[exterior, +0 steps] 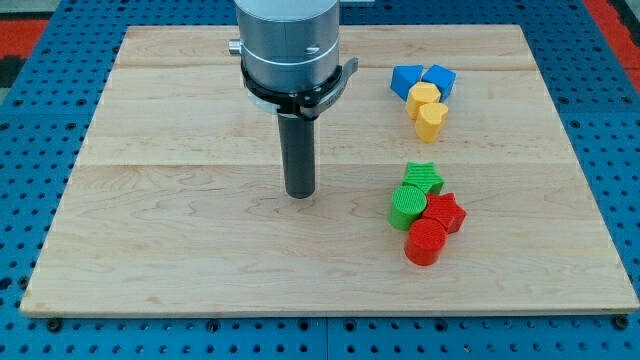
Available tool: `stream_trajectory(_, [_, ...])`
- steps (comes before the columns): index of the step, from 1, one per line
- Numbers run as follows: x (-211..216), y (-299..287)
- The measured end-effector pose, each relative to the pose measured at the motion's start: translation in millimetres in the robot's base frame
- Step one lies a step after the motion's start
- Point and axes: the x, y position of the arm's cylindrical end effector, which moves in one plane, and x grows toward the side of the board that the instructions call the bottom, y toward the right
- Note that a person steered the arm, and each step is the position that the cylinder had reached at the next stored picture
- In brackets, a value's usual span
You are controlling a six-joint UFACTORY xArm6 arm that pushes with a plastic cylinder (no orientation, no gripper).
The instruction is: Slide the yellow heart up a bit
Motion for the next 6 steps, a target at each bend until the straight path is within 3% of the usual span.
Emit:
stream_trajectory(3, [0.0,-0.2])
stream_trajectory(4, [-50.5,22.9])
stream_trajectory(6, [-71.1,137.3])
